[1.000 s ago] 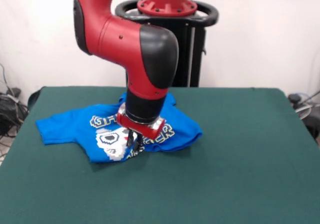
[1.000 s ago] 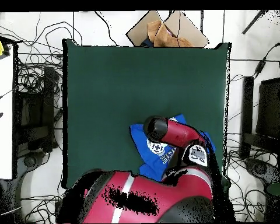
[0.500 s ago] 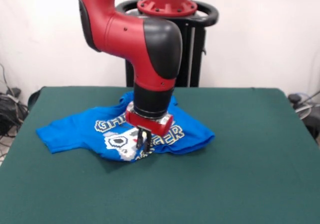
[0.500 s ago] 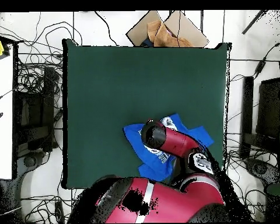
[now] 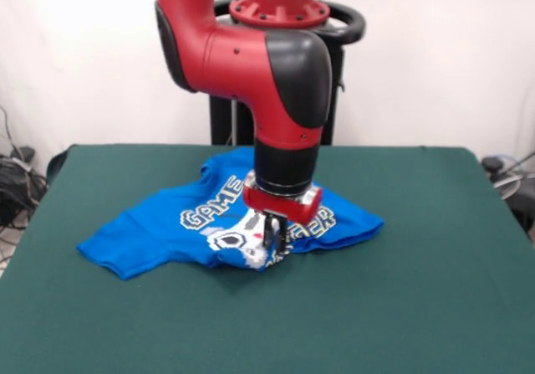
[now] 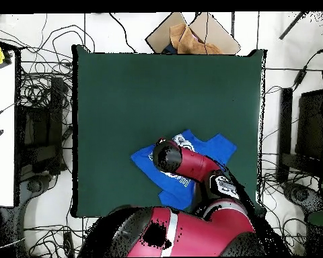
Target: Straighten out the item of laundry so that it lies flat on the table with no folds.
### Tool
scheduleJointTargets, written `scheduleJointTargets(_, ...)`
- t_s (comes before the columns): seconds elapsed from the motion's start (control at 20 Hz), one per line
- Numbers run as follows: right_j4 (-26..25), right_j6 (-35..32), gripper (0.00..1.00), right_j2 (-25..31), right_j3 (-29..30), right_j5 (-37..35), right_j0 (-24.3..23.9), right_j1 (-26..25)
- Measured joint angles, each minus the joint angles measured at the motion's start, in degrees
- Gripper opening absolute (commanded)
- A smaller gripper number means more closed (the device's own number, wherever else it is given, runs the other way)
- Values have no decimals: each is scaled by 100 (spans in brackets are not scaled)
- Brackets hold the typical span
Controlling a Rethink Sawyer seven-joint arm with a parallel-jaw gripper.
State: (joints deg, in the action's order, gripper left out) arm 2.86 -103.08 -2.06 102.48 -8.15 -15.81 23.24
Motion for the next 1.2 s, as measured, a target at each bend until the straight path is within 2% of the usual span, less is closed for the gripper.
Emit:
scheduleJointTargets(0.45, 1, 0, 0, 361, 384, 0, -31, 169)
scheduleJointTargets(0.85, -2, 0, 0, 467, 825, 0, -1, 475)
scheduleJointTargets(1.2, -218, 0, 0, 541, 1112, 282, -58, 725)
